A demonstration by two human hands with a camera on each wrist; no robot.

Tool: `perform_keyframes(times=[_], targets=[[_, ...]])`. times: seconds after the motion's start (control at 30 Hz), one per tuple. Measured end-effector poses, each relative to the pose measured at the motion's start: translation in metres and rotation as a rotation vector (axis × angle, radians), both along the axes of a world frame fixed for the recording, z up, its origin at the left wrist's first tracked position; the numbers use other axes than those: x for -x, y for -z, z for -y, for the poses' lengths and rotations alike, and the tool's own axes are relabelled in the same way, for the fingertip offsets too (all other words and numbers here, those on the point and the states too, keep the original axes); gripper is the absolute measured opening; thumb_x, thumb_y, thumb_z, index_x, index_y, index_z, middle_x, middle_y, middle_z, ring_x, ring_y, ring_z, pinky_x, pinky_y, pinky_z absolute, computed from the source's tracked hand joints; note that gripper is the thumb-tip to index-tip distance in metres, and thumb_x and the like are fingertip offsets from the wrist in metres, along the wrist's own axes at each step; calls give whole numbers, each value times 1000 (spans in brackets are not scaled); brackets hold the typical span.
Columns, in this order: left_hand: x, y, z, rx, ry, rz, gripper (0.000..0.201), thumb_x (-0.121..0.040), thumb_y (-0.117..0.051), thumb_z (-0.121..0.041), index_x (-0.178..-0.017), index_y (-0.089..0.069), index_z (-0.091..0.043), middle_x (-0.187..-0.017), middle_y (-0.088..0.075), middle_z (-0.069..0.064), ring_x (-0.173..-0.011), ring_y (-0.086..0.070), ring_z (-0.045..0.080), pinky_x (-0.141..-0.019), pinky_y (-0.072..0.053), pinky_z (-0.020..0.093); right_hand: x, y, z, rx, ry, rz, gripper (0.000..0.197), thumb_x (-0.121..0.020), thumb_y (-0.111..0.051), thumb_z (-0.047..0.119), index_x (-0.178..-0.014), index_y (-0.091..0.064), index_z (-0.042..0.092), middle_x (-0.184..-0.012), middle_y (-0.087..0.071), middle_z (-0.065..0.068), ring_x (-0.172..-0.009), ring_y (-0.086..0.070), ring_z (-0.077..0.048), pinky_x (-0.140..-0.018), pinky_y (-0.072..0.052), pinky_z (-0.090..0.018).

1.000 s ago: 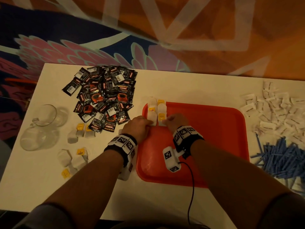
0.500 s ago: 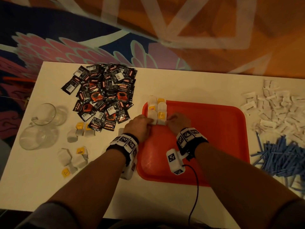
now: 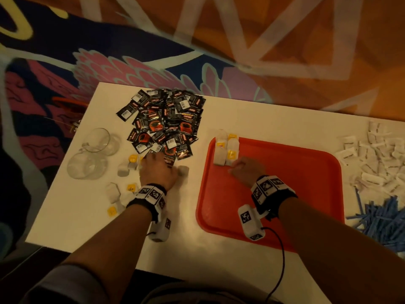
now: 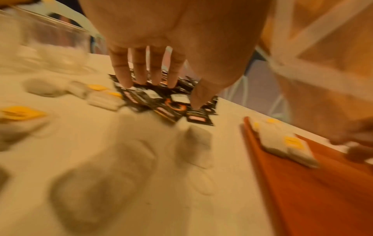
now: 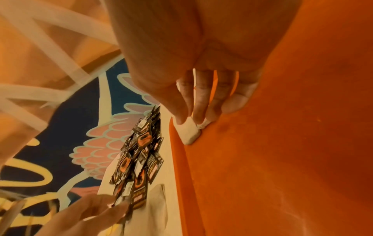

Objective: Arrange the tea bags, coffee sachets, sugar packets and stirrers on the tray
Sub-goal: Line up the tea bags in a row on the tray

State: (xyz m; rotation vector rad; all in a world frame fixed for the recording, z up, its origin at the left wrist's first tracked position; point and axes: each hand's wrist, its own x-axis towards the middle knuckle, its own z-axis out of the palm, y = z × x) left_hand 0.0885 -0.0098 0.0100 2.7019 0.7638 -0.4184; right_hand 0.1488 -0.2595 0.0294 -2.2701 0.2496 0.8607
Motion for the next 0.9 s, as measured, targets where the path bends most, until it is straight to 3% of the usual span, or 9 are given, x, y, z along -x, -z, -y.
perform_keyframes(times=[0.1, 0.23, 0.43, 0.5, 0.6, 0.67, 0.73, 0.83, 0.9], targets=[[10, 3, -37, -68, -130, -103, 76, -86, -63, -56, -142, -40, -10, -151, -33, 16, -137, -32, 39, -108, -37, 50, 10, -4, -8, -26, -53, -5, 15, -86, -69, 24, -101, -66, 20, -103, -58, 5, -96, -52, -13, -77, -43, -26], [23, 13, -62, 46, -89, -236, 64, -91, -56, -51, -145, -41, -21, -154, -31, 11, -139, -36, 37, -109, -37, 51, 27, -4, -24, -25, -166, -23, 7, -88, -67, 21, -95, -65, 23, -105, -61, 5, -98, -55, -13, -73, -43, -23], [68, 18, -49, 81, 39, -214, 65, -93, -52, -40, -153, -30, -25, -163, -17, 11, -144, -26, 37, -111, -37, 52, 46, -5, -75, 24, -520, -28, 24, -93, -62, 23, -117, -64, 19, -123, -59, 3, -114, -55, -16, -93, -46, -27], [84, 17, -38, 77, 82, -179, 64, -93, -53, -37, -152, -33, -22, -162, -20, 14, -142, -30, 38, -110, -39, 49, 52, -1, -95, 13, -522, -12, 31, -91, -65, 25, -121, -62, 20, -128, -59, 0, -114, -57, -18, -95, -46, -28], [106, 16, -33, 41, 145, -65, 57, -90, -57, -31, -144, -46, -19, -151, -38, 17, -131, -43, 39, -103, -41, 43, 59, 10, -125, 70, -546, 106, 43, -88, -69, 27, -129, -57, 22, -138, -51, -5, -125, -50, -23, -107, -39, -32], [118, 13, -42, 59, 59, 52, 54, -86, -63, -30, -137, -54, -16, -139, -47, 15, -124, -47, 38, -99, -42, 43, 63, 17, -140, 150, -584, 170, 52, -88, -69, 30, -136, -49, 23, -147, -38, -3, -134, -38, -24, -110, -31, -32], [126, 10, -61, 71, -132, 104, 56, -86, -64, -34, -138, -51, -18, -142, -42, 13, -129, -41, 36, -102, -42, 46, 65, 24, -151, 230, -636, 176, 62, -87, -69, 32, -142, -41, 23, -152, -25, -2, -137, -29, -26, -110, -31, -35], [133, 11, -101, 141, -365, -29, 65, -90, -63, -40, -147, -37, -21, -154, -24, 12, -138, -28, 38, -108, -37, 48, 71, 32, -160, 300, -685, 172, 71, -83, -72, 32, -143, -35, 23, -152, -18, -3, -136, -26, -28, -105, -38, -39], [136, 16, -121, 194, -349, -164, 80, -86, -66, -52, -151, -28, -26, -156, -19, 14, -140, -27, 41, -112, -32, 46, 78, 35, -168, 267, -686, 164, 71, -83, -73, 29, -143, -35, 24, -151, -18, -3, -135, -26, -28, -102, -40, -39]])
